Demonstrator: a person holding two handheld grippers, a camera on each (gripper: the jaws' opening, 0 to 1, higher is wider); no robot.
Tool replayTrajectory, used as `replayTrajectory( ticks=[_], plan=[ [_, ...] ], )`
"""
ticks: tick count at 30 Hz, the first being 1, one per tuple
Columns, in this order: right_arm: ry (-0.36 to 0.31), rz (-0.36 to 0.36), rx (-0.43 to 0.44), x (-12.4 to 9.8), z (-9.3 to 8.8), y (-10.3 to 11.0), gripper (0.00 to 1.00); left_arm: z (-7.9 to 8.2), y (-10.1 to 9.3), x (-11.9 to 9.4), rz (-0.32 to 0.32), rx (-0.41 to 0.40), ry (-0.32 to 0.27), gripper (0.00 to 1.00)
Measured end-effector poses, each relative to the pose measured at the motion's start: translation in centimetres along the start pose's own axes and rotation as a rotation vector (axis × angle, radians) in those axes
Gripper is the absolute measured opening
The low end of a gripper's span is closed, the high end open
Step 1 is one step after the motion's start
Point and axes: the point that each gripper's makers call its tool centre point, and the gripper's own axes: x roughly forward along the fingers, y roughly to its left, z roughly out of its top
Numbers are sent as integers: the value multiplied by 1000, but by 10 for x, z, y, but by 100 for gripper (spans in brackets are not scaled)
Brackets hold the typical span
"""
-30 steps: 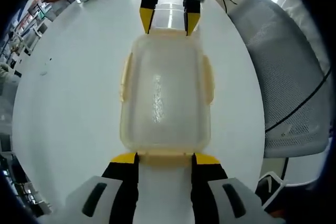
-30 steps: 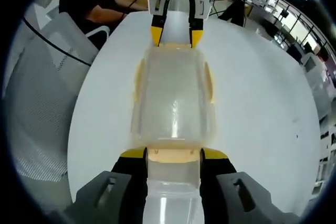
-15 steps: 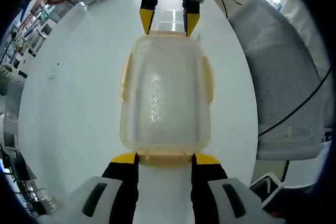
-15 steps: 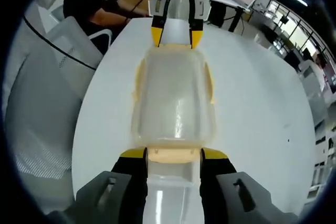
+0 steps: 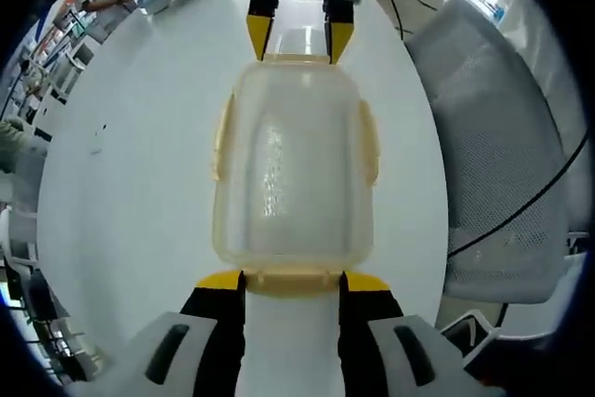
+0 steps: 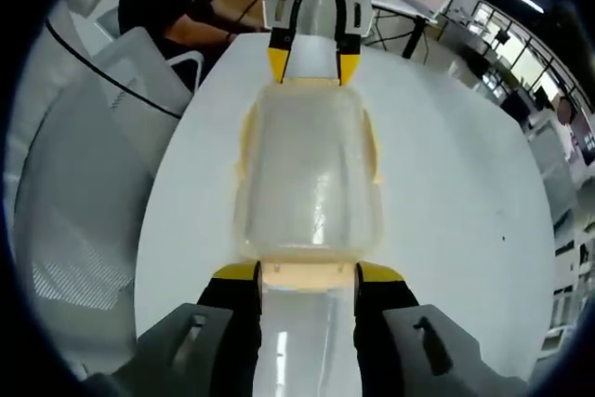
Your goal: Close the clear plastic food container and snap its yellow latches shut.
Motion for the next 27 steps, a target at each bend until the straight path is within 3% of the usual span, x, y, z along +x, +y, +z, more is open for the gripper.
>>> replayTrajectory(
  ticks=[27],
  plan=[
    [22, -12, 64, -48, -81, 10, 35, 91, -1, 18, -23, 55, -19, 34]
  ],
)
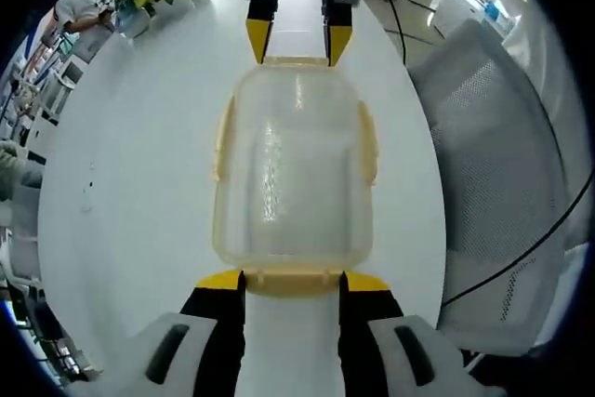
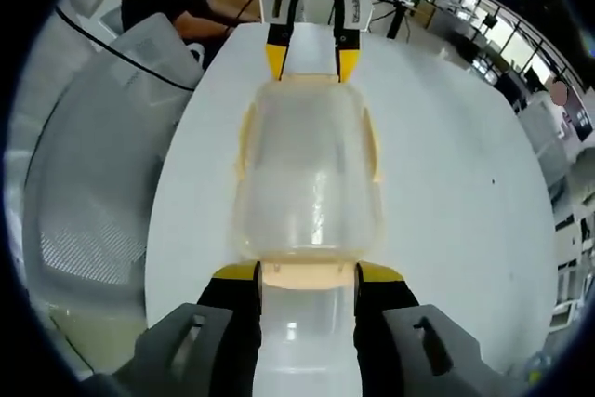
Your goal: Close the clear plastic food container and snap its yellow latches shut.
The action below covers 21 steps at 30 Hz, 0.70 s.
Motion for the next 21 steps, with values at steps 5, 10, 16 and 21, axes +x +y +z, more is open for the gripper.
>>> replayTrajectory(
  ticks=[5, 10, 16, 21],
  plan=[
    [0, -2, 6, -8, -13, 1, 35, 15, 1, 5, -4, 3, -5, 34],
    [15, -4, 13, -15, -30, 4, 35, 33, 0, 11, -15, 11, 0, 34],
    [21, -2, 26, -23, -48, 6, 35, 51, 0, 17, -22, 23, 2, 34],
    [18, 0, 41, -29, -61, 8, 35, 65, 0, 22, -29, 34, 0, 34]
  ],
)
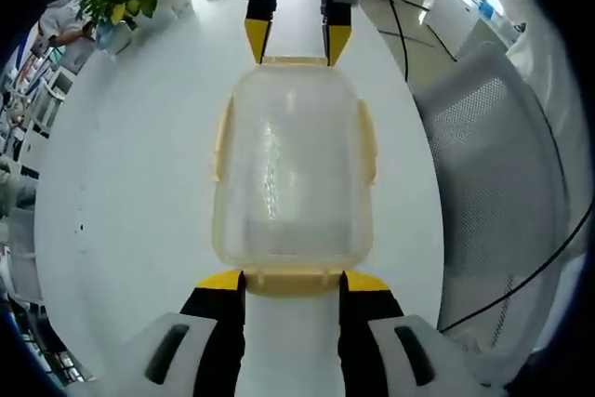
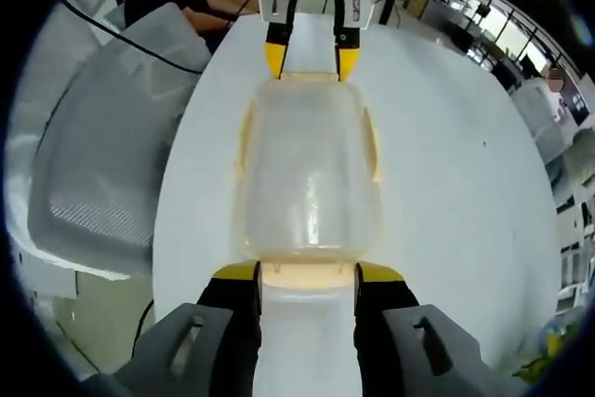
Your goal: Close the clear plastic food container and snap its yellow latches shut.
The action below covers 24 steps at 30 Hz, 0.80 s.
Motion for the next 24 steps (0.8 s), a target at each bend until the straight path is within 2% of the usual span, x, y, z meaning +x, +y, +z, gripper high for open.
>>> replayTrajectory(
  ticks=[11, 24],
  plan=[
    [30, 8, -4, -6, -23, -2, 35, 22, 0, 10, -14, -17, -16, 34],
    [20, 30, 5, -8, -28, 3, 35, 26, -5, 14, -29, -20, 13, 34]
  ],
)
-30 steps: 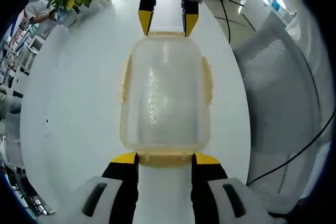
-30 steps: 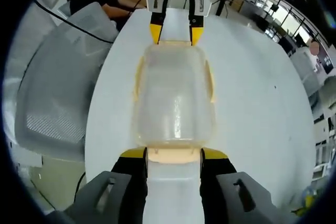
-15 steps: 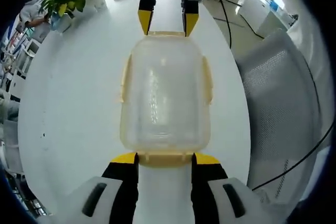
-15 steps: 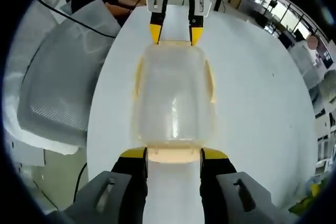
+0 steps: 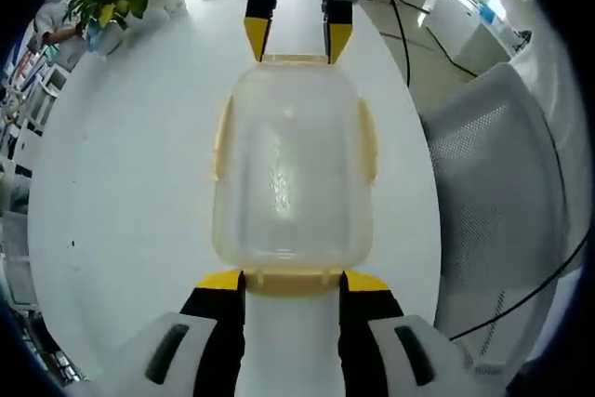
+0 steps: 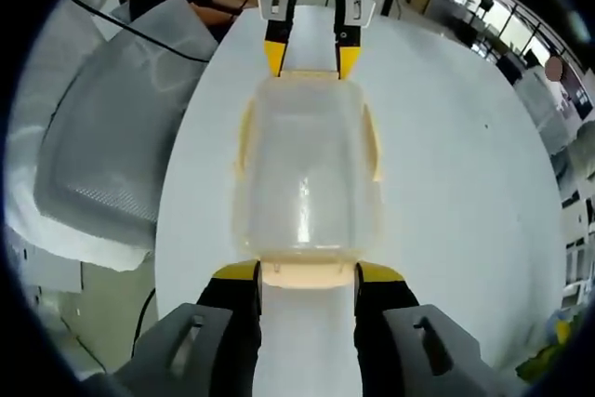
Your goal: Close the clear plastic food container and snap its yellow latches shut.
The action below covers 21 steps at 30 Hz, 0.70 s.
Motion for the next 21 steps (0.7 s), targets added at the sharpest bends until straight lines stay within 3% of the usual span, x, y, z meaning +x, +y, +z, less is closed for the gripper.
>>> replayTrajectory(
  ticks=[21],
  plan=[
    [18, -1, -19, 3, -4, 0, 36, 1, -1, 1, -11, -11, 18, 35]
  ],
)
